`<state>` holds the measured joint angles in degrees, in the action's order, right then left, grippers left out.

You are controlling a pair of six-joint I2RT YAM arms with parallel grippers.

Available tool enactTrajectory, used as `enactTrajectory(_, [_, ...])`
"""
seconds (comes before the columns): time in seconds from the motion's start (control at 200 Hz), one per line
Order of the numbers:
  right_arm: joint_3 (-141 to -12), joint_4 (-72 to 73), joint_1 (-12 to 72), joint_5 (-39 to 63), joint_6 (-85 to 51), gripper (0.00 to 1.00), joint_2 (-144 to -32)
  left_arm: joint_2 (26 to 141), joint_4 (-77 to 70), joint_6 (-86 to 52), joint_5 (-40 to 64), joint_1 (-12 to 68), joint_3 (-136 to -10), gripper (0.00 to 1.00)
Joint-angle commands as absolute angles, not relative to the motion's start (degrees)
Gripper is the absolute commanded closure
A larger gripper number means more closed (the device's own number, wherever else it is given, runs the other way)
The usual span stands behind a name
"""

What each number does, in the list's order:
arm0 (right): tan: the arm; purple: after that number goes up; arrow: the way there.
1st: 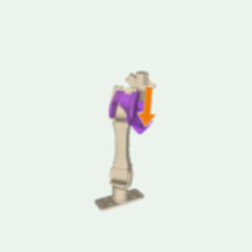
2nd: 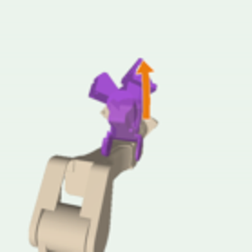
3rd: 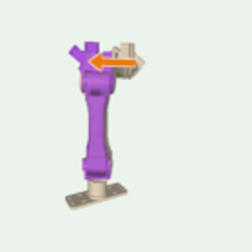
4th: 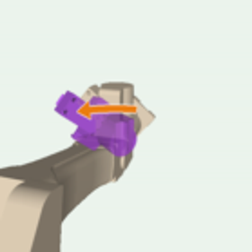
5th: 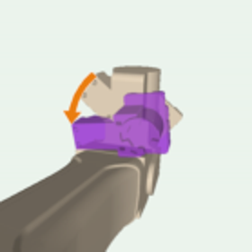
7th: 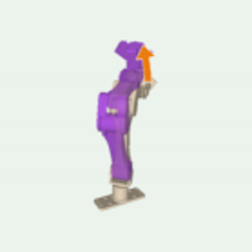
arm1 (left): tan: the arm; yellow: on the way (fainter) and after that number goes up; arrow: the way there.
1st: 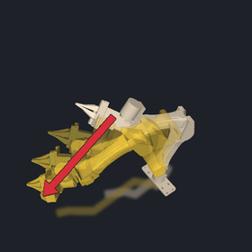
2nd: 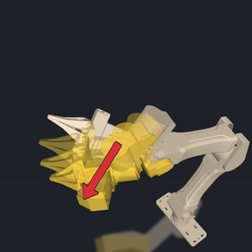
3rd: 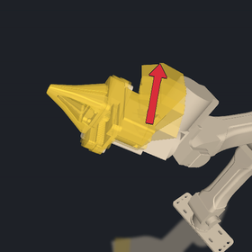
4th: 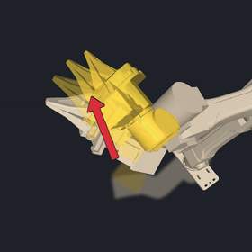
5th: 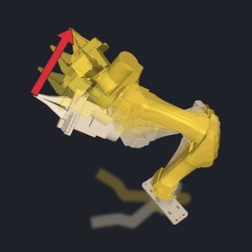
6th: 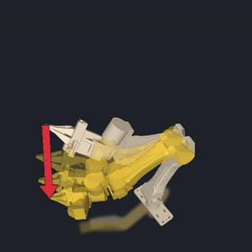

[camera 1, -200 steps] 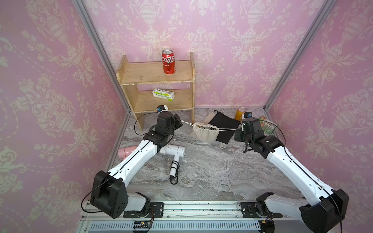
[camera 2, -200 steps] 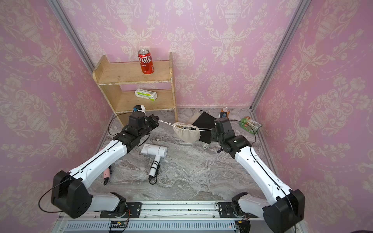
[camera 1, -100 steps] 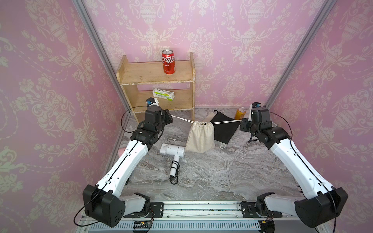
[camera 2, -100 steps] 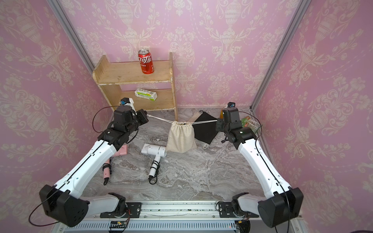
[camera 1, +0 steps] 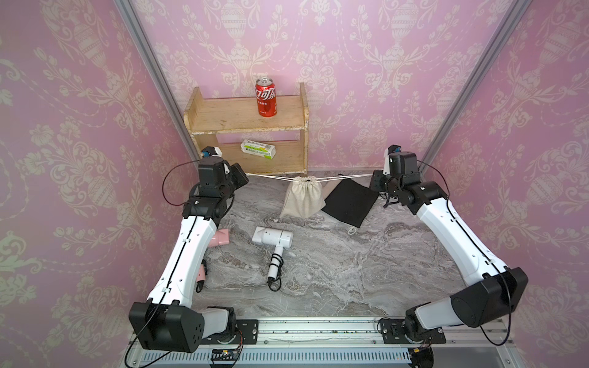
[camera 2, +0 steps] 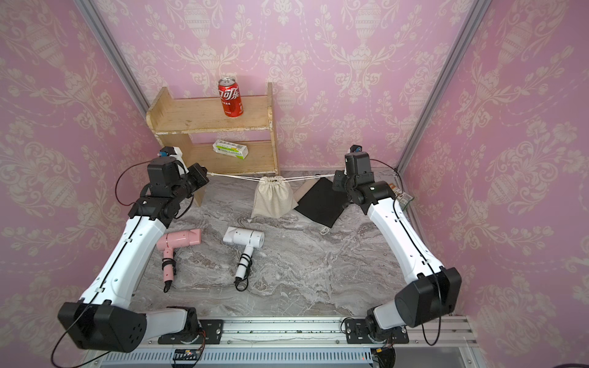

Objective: Pack away hair dryers
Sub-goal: Pull the drawstrings on both sides of the drawstring bag, then place the drawstrings on both sides at the center of the board.

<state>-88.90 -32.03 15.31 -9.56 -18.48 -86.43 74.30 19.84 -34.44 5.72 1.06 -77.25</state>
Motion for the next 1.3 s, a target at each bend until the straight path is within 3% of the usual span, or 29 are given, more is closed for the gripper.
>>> enactTrajectory(0.0, [-95.26, -32.44, 14.92, -13.25, -17.81, 1.0, -91.04, 75.23, 22.06, -32.56, 3.38, -4.09, -80.44, 1.0])
enactTrajectory(0.685, [-120.27, -37.23, 28.05, -14.74, -16.04, 1.0, -117.8, 81.05, 20.91, -33.11, 9.43, -23.81, -77.1, 1.0])
enactTrajectory(1.296, [-133.81, -36.86, 36.03, -8.45, -19.73, 1.0, -136.25, 92.12, 16.44, -38.08, 14.1, -24.18, -73.28, 1.0])
